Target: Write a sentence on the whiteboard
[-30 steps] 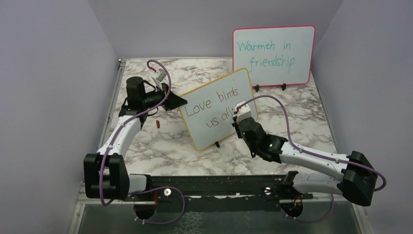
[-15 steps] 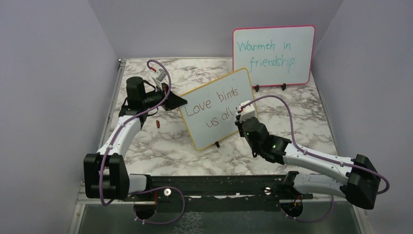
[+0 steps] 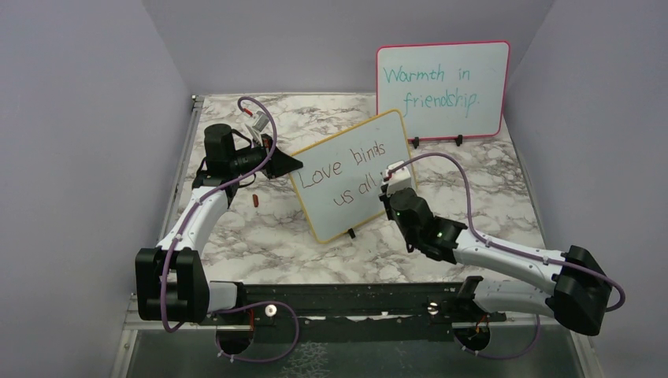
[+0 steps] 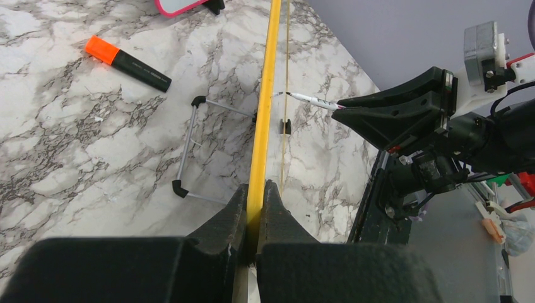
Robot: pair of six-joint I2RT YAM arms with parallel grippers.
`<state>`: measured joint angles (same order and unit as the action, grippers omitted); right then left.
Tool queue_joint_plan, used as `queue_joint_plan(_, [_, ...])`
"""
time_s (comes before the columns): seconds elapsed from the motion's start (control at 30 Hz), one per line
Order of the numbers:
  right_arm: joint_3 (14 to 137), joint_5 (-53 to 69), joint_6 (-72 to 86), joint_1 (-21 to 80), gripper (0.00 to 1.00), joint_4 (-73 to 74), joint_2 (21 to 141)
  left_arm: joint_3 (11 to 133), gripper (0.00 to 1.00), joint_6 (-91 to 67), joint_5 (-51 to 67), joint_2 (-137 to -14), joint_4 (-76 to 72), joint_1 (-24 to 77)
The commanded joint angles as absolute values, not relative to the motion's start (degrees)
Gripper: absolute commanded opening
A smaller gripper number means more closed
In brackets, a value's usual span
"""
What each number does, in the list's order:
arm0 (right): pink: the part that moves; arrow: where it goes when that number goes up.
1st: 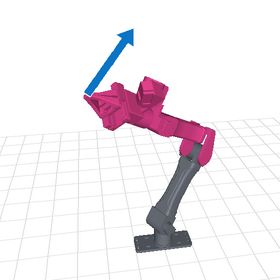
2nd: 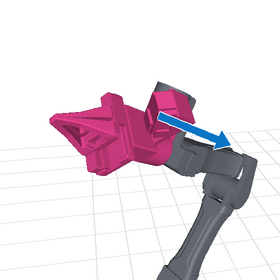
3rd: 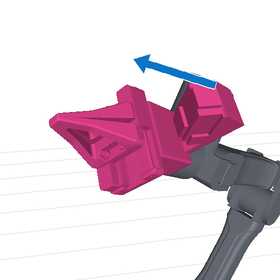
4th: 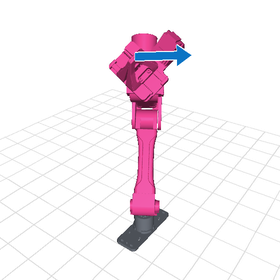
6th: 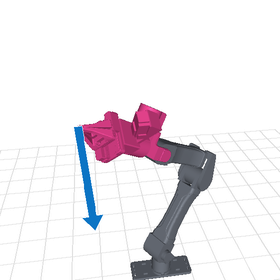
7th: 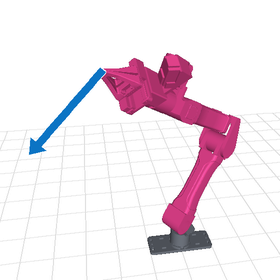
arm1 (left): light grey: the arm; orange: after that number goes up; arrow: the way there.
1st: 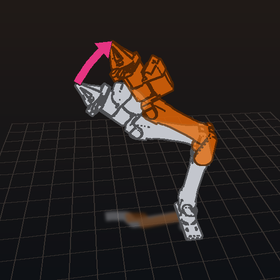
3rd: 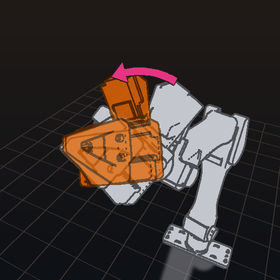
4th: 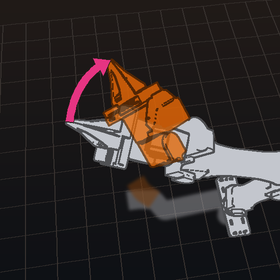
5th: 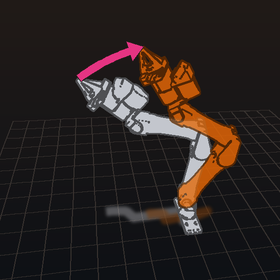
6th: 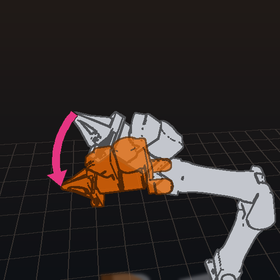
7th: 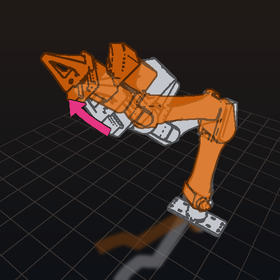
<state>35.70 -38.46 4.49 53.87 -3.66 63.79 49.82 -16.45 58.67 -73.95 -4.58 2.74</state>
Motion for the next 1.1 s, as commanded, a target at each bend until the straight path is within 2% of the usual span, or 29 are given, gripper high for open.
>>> queue_joint_plan(0.0, [35.13, -38.13, 4.56, 53.20, 0.01, -6.50, 65.17, 49.74, 0.00, -11.74, 53.11, -75.27, -0.09, 2.37])
queue_joint_plan(0.37, [35.25, -36.98, 4.61, 52.64, 0.01, -6.31, 65.54, 49.75, 0.00, -11.79, 53.26, -75.32, -0.09, 2.33])
queue_joint_plan(0.57, [36.71, -37.43, 5.80, 52.60, 0.01, -1.49, 61.24, 49.83, 0.00, -12.07, 53.20, -75.26, -0.09, 2.37])
queue_joint_plan(0.7, [37.79, -37.51, 6.69, 52.64, 0.01, 2.91, 57.34, 49.77, 0.07, -12.06, 53.03, -75.18, -0.09, 2.34])
queue_joint_plan(1.07, [40.36, -39.01, 6.73, 52.64, 0.01, 9.57, 47.56, 50.49, 0.38, -15.30, 52.07, -72.20, -0.94, 2.37])
